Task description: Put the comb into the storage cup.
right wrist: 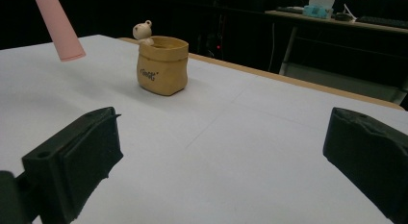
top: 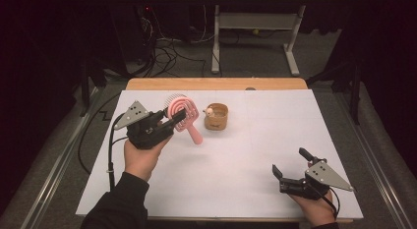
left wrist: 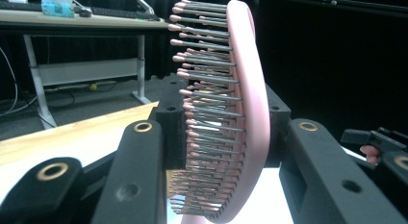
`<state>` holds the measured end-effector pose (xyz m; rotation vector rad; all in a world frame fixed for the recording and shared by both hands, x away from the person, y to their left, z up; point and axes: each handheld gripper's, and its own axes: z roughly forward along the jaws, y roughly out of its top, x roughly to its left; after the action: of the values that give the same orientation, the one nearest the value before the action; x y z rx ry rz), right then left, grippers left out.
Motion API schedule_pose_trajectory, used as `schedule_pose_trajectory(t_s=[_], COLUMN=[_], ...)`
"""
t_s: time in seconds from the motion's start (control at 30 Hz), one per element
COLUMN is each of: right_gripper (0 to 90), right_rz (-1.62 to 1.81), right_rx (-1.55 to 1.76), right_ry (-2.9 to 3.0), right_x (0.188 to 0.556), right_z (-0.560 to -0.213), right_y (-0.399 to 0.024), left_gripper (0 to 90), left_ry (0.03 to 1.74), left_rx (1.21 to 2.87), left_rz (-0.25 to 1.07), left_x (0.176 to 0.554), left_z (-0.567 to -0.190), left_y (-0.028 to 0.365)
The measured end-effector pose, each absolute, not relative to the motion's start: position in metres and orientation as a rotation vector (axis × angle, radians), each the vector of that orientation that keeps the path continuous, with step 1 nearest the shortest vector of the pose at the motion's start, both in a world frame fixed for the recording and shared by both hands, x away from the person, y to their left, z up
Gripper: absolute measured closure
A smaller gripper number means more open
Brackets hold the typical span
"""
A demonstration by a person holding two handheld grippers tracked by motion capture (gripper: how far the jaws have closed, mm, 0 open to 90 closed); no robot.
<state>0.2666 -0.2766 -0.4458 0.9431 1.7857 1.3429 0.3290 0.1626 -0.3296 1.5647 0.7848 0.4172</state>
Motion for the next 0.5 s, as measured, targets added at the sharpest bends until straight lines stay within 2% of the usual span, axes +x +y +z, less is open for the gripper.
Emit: schedule_pose_trajectory(t_s=[0.5], right_gripper=[0.2], right_rz=[1.344], right_rx=[0.935], right_ry=[1.795], right_x=[0.267], right_z=[-0.446], right_y=[-0.274], left_gripper=[63.1], left_ry=[0.779], left_rx=[1.555], left_rz=[0.422], left_x=[0.344], left_z=[-0.317], left_y=[0.152])
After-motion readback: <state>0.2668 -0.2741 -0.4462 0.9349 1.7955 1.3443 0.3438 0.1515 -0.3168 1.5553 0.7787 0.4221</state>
